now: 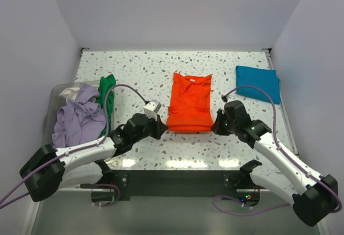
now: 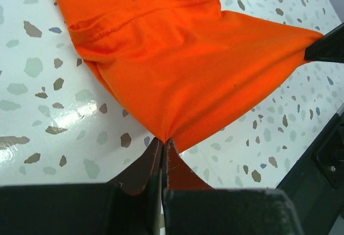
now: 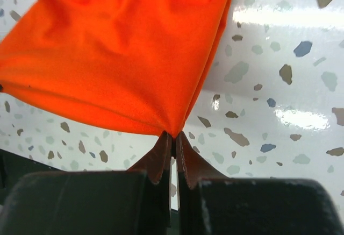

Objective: Fold and stack the t-shirts
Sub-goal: Fold the tshirt

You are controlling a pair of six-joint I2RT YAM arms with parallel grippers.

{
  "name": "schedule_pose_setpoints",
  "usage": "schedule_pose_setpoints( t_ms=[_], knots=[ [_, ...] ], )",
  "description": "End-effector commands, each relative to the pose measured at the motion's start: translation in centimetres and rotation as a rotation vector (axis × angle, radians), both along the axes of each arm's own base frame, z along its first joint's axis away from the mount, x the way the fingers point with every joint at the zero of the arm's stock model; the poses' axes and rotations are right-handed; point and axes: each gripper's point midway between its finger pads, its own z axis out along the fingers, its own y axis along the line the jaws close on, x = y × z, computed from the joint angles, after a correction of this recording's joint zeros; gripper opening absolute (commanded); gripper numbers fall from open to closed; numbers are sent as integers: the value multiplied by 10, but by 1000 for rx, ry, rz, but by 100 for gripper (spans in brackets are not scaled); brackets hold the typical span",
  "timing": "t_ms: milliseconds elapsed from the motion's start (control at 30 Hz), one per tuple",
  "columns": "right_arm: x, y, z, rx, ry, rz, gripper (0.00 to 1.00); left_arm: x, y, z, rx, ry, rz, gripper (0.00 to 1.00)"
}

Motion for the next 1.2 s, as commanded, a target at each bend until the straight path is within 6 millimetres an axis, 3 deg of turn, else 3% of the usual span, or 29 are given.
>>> schedule_pose_setpoints(
  t_ms=[0, 200, 400, 467, 500, 833, 1167],
  knots=[
    [12, -15, 29, -55, -69, -60, 0, 12, 2, 24, 5, -46, 35, 0],
    [42, -13, 61, -59, -172, -110, 0, 36, -5, 62, -6, -147, 63, 0],
    [80, -10, 83, -98, -256, -162, 0, 72, -9, 76, -23, -189, 73, 0],
    [93, -7, 94, -101, -283, -171, 0, 80, -9, 77, -40, -181, 56, 0],
    [100, -6, 89, -123, -273, -174, 0, 86, -11, 77, -39, -184, 60, 0],
    [163, -5, 109, -225, -331, -237, 0, 136, -18, 69, -55, -155, 45, 0],
    [224, -15, 127, -259, -352, -278, 0, 189, -17, 80, -85, -163, 56, 0]
  ],
)
